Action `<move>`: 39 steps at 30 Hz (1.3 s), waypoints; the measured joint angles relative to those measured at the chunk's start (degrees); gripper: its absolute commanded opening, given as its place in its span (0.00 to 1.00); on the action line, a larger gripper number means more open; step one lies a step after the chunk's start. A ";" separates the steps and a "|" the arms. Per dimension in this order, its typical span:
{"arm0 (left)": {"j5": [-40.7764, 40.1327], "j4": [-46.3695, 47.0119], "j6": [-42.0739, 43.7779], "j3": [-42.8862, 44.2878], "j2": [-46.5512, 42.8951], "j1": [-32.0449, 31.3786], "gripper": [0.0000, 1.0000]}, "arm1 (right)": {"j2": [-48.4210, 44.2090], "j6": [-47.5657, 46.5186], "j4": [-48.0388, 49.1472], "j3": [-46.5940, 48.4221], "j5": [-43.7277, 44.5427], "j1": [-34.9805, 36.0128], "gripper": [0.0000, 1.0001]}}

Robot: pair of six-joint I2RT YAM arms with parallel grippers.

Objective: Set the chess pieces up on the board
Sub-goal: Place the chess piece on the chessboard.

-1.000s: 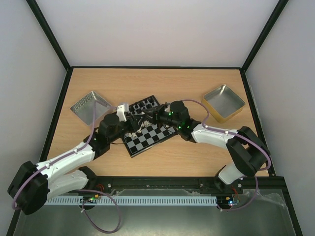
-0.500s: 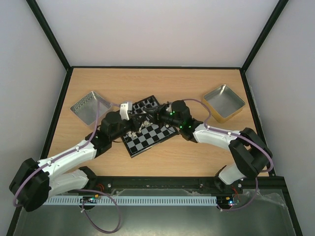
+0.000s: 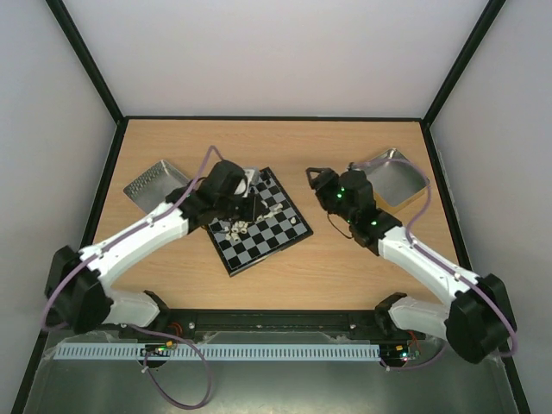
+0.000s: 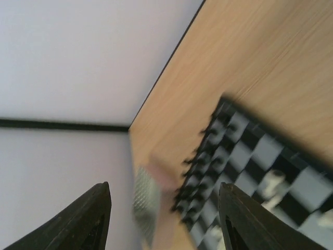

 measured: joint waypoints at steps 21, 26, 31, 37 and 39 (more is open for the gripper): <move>2.51 -29.79 7.37 29.22 39.10 -5.73 0.02 | -14.88 -17.22 -23.39 -6.99 30.14 -2.51 0.59; 1.49 -32.13 8.83 35.60 43.80 -5.73 0.06 | -14.93 -17.84 -23.58 -7.04 31.08 -2.51 0.59; 0.85 -33.24 10.49 39.89 47.30 -5.68 0.06 | -14.93 -18.27 -23.85 -7.34 31.17 -2.51 0.59; -0.04 -34.38 11.28 40.30 49.57 -5.29 0.07 | -15.69 -18.25 -23.98 -8.48 31.21 -2.51 0.59; -0.11 -34.40 11.30 40.30 49.59 -5.18 0.08 | -15.74 -18.25 -24.09 -8.74 31.19 -2.51 0.59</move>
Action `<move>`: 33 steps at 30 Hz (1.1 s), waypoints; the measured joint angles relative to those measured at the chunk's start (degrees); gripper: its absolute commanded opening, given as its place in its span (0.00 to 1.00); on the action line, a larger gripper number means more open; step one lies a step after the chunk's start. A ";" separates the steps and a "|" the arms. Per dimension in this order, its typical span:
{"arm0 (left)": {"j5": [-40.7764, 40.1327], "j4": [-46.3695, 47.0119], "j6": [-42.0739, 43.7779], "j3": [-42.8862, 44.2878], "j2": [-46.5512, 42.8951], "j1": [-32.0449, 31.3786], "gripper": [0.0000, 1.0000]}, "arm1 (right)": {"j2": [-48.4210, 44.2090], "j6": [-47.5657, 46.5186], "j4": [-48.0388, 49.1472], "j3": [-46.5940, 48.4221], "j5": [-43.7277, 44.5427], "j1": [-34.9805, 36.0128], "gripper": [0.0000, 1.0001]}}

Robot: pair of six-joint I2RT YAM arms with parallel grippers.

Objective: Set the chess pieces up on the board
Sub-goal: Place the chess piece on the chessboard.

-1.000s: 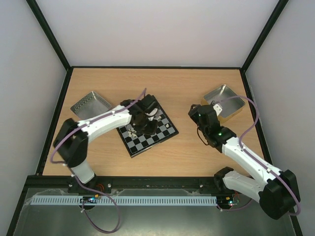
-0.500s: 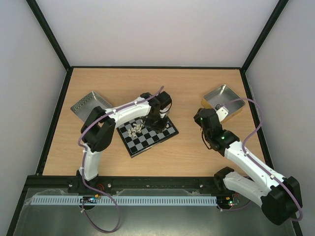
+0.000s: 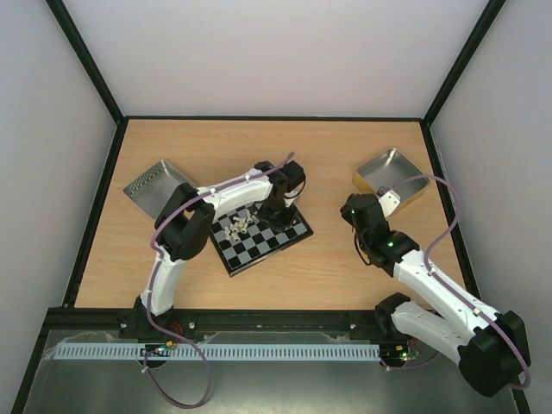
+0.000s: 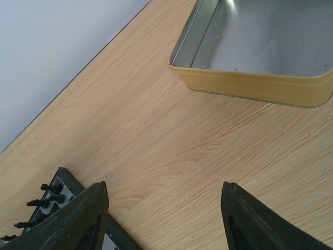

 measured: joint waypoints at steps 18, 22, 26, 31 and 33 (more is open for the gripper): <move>1.11 0.52 -0.02 1.79 1.53 1.53 0.15 | -0.26 0.00 -0.22 -0.37 -0.11 0.00 0.59; 1.86 1.38 -0.02 1.79 1.64 1.70 0.15 | -0.26 0.00 -0.22 -0.37 -0.15 0.00 0.59; 2.43 2.01 -0.02 1.79 1.68 1.81 0.14 | -0.26 0.00 -0.24 -0.39 -0.22 0.00 0.59; 2.91 2.71 -0.04 1.79 1.70 1.88 0.11 | -0.26 -0.02 -0.22 -0.39 -0.39 0.00 0.59; 3.02 2.84 -0.07 1.79 1.73 1.88 0.12 | -0.26 -0.02 -0.22 -0.39 -0.44 0.00 0.59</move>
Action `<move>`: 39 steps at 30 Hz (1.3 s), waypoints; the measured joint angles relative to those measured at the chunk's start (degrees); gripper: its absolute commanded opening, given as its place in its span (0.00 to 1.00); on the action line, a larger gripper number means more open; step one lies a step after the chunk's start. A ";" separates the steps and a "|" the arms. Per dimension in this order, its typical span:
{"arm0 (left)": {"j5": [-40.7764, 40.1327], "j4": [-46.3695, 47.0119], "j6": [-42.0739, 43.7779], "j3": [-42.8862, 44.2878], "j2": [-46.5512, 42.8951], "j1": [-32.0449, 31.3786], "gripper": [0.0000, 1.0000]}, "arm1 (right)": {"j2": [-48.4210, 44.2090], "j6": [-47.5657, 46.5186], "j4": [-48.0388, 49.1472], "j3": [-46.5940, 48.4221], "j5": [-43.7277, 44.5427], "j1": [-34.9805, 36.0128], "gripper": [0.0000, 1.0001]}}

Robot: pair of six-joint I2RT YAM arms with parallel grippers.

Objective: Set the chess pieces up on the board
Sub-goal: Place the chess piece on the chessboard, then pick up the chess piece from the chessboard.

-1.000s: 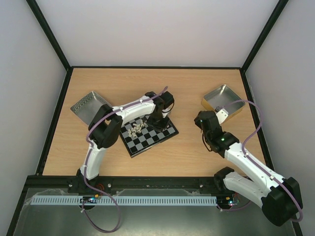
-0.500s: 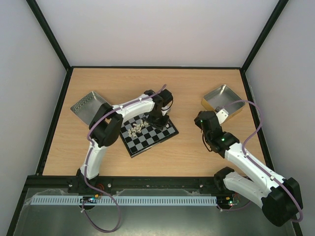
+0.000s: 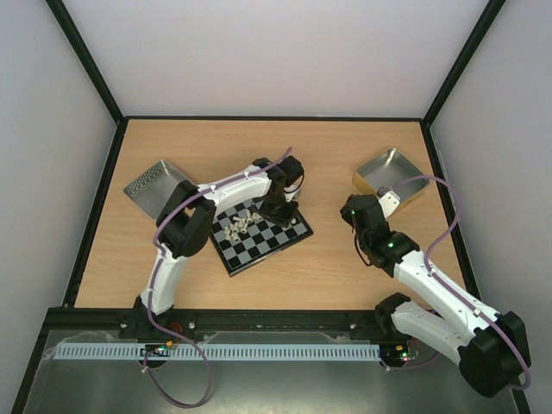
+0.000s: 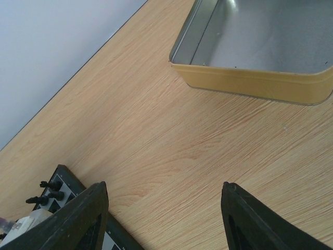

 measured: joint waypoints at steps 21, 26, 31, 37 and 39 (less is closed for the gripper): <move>-0.98 9.44 -3.74 -12.15 -15.23 3.34 0.48 | 6.73 -11.23 1.66 2.49 -16.09 -0.02 0.56; -5.29 18.08 -6.99 -24.30 -31.32 9.31 0.50 | 16.48 -15.15 1.33 9.57 -21.57 0.55 0.54; -11.63 24.87 -8.39 -36.33 -45.16 14.32 0.54 | 27.34 -16.59 0.52 18.43 -21.77 4.02 0.50; -18.86 31.17 -7.13 -46.82 -61.59 14.84 0.66 | 40.30 -15.26 -1.09 28.15 -20.48 8.70 0.45; -20.63 33.33 -6.14 -49.22 -66.84 14.91 0.71 | 44.52 -14.45 -2.25 31.17 -20.02 9.62 0.46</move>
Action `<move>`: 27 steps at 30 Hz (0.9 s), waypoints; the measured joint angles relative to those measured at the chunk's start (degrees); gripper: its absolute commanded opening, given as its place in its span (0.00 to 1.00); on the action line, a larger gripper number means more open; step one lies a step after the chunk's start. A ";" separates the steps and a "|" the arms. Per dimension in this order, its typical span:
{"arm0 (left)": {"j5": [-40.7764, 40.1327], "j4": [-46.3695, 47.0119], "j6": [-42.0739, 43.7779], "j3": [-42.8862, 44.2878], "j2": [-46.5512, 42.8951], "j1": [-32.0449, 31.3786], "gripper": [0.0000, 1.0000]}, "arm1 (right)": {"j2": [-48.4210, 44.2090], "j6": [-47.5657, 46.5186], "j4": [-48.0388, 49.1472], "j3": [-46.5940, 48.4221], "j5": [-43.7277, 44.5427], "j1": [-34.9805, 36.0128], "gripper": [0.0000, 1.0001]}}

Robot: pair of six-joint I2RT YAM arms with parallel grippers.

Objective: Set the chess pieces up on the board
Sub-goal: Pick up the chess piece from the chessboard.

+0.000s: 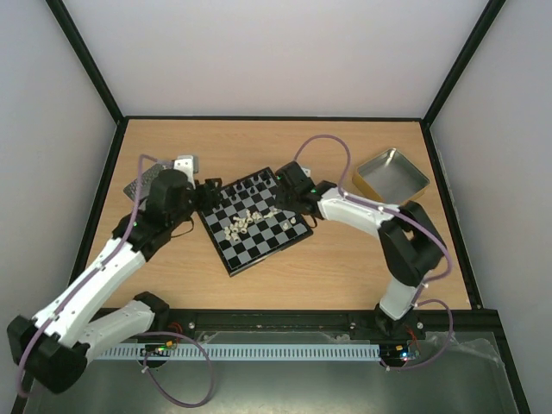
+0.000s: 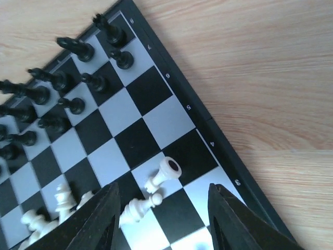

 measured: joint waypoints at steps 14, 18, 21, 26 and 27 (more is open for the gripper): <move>-6.25 9.88 4.15 -8.44 -16.44 0.11 0.95 | 14.23 2.21 -7.19 10.73 2.75 1.36 0.43; -6.27 9.94 4.31 -8.44 -16.44 0.15 0.96 | 15.67 2.29 -7.41 11.78 3.04 1.36 0.39; -6.25 9.97 4.31 -8.44 -16.44 0.15 0.95 | 16.46 2.58 -7.65 11.82 3.13 1.36 0.35; -6.25 9.99 4.31 -8.44 -16.44 0.15 0.95 | 16.48 3.43 -7.63 11.82 3.21 1.46 0.25; -6.25 9.99 4.31 -8.44 -16.44 0.15 0.95 | 16.48 3.54 -7.61 11.82 3.23 1.49 0.24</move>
